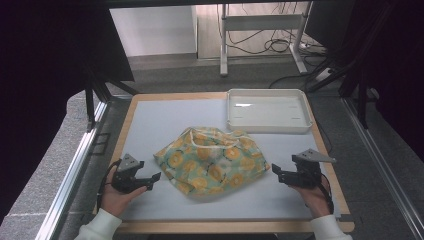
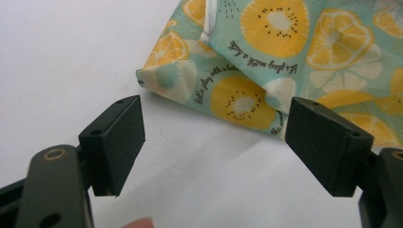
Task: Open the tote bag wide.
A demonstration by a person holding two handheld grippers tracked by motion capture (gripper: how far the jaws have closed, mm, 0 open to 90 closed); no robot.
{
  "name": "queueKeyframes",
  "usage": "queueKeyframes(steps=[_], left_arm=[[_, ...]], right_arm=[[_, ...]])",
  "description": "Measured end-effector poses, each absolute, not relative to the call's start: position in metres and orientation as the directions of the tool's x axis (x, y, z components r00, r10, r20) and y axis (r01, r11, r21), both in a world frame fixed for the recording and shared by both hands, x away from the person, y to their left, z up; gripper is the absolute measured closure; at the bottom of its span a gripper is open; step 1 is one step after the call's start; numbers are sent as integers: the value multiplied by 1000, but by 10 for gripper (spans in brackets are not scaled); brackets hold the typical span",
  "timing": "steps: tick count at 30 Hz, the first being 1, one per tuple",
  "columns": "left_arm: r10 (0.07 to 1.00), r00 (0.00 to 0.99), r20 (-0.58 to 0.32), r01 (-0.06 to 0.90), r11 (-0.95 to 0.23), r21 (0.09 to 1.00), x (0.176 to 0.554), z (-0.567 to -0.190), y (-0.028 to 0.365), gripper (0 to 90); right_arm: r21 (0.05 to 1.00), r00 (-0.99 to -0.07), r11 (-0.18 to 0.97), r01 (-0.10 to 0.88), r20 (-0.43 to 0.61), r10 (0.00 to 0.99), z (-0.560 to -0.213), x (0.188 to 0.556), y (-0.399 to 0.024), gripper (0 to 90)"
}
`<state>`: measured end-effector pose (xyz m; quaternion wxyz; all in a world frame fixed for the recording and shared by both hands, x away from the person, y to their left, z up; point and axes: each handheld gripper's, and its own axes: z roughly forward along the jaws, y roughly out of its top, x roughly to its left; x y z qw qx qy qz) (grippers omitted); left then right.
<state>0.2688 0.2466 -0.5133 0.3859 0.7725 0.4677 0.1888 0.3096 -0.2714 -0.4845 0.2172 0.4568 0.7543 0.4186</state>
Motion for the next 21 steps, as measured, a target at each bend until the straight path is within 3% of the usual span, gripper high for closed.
queueKeyframes(steps=[7,14,21], left_arm=[[882,468,-59,583,-258,771,269,-516,244,238],[897,436,-65,593,-233,771,267,-515,248,260],[893,447,-63,589,-240,772,263,-514,250,277]], right_arm=[[832,-449,199,518,66,891,-493,317,-277,168],[831,-476,202,519,84,875,-495,319,-273,177],[830,-481,242,502,35,876,-495,315,-267,191]])
